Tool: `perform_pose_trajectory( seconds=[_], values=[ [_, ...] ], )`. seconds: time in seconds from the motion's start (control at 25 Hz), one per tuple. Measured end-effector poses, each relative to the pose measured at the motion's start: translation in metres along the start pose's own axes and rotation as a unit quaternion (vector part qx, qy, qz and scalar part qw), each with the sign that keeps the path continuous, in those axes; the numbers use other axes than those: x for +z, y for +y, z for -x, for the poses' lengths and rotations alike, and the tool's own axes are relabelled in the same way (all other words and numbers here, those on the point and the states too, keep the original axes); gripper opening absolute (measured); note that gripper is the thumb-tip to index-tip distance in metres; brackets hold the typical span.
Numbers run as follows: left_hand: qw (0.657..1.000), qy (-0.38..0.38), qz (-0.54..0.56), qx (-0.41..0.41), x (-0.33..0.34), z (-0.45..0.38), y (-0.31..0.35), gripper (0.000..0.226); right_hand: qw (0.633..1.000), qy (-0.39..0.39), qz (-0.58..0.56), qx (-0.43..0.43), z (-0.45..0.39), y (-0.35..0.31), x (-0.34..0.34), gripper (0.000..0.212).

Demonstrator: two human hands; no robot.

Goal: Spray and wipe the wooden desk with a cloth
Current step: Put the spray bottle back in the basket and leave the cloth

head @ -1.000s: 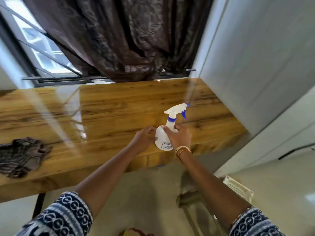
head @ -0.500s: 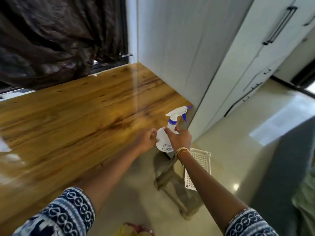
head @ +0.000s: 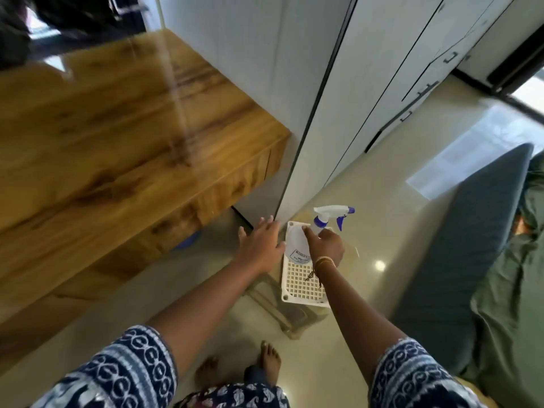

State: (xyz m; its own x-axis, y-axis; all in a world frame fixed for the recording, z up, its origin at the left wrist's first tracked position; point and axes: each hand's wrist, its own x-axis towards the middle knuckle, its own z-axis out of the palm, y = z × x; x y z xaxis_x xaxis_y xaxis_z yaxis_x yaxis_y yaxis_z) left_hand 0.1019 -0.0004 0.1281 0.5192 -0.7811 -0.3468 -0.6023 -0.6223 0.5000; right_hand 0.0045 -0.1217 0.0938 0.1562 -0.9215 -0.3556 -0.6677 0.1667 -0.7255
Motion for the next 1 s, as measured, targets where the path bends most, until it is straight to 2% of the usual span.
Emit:
perform_pose_trajectory(
  seconds=[0.12,0.28,0.44,0.6,0.84,1.0],
  values=[
    [1.000,-0.022,-0.022,0.002,0.042,-0.030,0.002,0.058,0.998,0.005,-0.010,0.056,-0.044,0.037,0.020,0.033],
    [0.999,-0.027,0.002,-0.020,0.072,-0.063,-0.002,0.059,0.996,0.014,-0.034,0.085,-0.081,0.064,0.046,0.022],
    [0.998,-0.043,0.012,-0.034,0.092,-0.074,-0.011,0.059,0.993,0.033,-0.071,0.084,-0.104,0.073,0.061,0.028],
    [0.998,-0.045,0.013,-0.046,0.098,-0.086,-0.018,0.058,0.993,0.035,-0.094,0.068,-0.120,0.077,0.076,0.020],
    [0.999,-0.034,0.003,-0.034,0.095,-0.092,-0.021,0.054,0.997,0.022,-0.040,0.061,-0.129,0.090,0.094,0.035],
    [0.999,-0.028,-0.004,-0.034,0.090,-0.084,-0.026,0.055,0.998,-0.005,0.017,0.068,-0.129,0.089,0.099,0.062]
  ],
)
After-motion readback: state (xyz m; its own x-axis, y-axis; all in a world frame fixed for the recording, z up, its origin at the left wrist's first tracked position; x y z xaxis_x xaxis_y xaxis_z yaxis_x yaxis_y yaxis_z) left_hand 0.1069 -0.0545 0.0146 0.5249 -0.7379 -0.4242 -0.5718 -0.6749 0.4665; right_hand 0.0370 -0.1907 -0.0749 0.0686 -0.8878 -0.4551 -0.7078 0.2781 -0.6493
